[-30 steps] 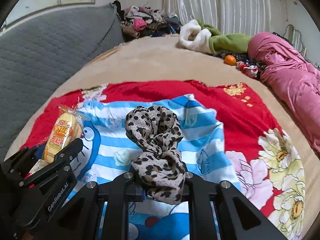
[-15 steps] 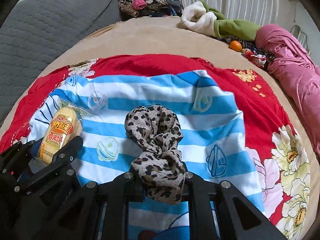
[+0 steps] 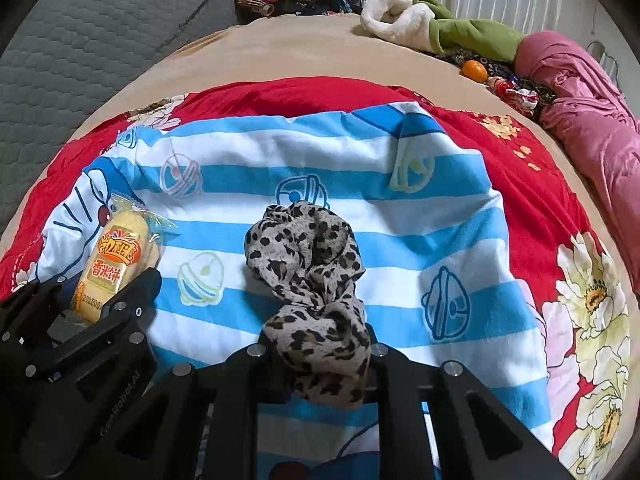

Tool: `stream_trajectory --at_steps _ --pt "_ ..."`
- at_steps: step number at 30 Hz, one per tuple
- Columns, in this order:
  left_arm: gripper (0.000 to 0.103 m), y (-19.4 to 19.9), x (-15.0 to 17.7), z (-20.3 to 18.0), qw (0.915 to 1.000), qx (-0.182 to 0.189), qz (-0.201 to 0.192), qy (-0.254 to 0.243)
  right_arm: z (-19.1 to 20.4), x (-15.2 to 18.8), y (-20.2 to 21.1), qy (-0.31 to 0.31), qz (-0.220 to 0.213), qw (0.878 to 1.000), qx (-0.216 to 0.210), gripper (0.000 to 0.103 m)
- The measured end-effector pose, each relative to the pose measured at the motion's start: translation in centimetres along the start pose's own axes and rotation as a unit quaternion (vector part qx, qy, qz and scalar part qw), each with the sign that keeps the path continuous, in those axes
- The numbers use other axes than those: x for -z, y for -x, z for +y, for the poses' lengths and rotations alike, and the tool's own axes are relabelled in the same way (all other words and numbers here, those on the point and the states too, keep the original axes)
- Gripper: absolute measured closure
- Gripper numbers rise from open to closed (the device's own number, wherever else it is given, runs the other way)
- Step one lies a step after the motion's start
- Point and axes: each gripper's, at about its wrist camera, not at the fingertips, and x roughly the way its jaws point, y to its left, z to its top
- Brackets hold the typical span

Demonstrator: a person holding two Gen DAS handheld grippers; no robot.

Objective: Organize objects
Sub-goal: 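Lower both items onto the striped cloth and open both tools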

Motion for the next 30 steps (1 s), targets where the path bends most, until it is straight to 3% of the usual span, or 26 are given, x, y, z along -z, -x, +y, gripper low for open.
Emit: stream_trajectory --at_steps 3,5,7,11,24,30 --pt "0.06 0.3 0.1 0.2 1.0 -0.001 0.007 0.003 0.1 0.0 0.4 0.001 -0.001 1.0 0.002 0.085" --pt "0.054 0.5 0.1 0.5 0.9999 -0.001 0.011 0.006 0.1 0.0 0.6 0.002 -0.002 1.0 0.001 0.083" --pt "0.039 0.7 0.1 0.8 0.9998 -0.004 0.014 0.014 0.1 0.0 1.0 -0.001 -0.003 1.0 -0.006 0.078" --pt "0.029 1.5 0.0 1.0 0.9997 -0.018 0.005 0.014 0.4 0.2 1.6 0.005 -0.005 1.0 0.002 0.067" --pt "0.027 2.4 1.1 1.5 0.9996 -0.02 0.019 0.009 -0.2 1.1 3.5 0.002 -0.018 1.0 0.018 0.047" --pt "0.026 4.3 1.2 1.9 0.9997 -0.014 0.01 0.016 -0.5 1.4 5.2 0.0 -0.029 0.999 0.02 0.046"
